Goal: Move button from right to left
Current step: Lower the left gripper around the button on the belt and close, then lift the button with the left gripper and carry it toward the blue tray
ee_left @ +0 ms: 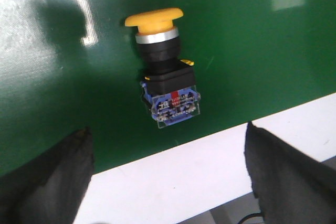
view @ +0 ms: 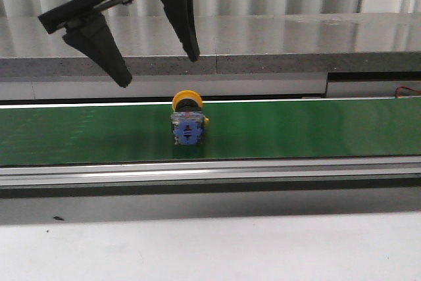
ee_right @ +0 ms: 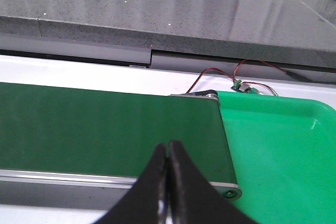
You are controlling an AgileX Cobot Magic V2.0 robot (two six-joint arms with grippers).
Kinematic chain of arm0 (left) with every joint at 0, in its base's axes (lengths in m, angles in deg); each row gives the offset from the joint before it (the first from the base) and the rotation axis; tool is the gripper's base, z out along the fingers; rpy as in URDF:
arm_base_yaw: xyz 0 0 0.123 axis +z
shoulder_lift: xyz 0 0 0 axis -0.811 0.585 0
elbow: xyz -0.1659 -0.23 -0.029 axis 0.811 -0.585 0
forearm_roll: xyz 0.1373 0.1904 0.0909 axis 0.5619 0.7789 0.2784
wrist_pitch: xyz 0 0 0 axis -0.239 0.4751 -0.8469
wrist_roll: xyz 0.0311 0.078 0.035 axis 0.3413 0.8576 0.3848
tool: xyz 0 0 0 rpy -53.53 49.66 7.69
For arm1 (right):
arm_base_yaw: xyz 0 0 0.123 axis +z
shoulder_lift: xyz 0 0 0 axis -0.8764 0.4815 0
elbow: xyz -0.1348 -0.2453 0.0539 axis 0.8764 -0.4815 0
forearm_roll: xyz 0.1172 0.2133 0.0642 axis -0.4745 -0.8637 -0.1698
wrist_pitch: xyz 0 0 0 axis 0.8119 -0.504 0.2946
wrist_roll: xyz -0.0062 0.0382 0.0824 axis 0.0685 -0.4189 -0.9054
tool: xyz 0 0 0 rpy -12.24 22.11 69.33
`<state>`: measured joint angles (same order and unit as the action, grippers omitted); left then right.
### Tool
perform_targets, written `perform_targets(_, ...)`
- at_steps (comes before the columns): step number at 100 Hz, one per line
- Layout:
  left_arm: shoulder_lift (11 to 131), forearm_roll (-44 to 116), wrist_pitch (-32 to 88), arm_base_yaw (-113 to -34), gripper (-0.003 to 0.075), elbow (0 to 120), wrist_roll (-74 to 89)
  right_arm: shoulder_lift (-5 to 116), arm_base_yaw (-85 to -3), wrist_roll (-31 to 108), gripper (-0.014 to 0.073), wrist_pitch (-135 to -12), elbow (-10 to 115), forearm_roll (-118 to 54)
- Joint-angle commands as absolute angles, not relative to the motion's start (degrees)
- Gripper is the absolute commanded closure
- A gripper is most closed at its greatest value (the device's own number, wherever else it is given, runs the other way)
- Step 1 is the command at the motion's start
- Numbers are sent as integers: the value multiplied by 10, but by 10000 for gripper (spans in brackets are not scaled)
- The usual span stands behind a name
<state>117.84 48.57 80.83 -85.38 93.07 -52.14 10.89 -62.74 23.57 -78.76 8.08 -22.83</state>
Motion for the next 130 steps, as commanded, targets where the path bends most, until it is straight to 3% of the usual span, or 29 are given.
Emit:
perform_targets(1, 1173, 518, 826, -869, 158, 963, -557, 113, -626, 242, 660, -741, 95, -226)
perform_targets(47, 1232, 555, 810, -877, 185, 966, -580, 113, -626, 242, 660, -741, 95, -226)
perform_targets(54, 1233, 563, 810, -877, 254, 966, -580, 113, -626, 242, 660, -741, 95, -226)
perform_targets(71, 1233, 575, 821, -877, 519, 966, -580, 113, -626, 242, 660, -741, 95, -226)
perform_targets(78, 1233, 581, 823, -877, 570, 966, -580, 113, -626, 242, 660, -741, 95, -226)
perform_targets(109, 1204, 603, 823, -870, 575, 966, -580, 113, -626, 242, 660, -741, 95, -226)
perform_targets(130, 1169, 604, 857, -805, 575, 966, -557, 113, -626, 242, 660, -741, 95, -226)
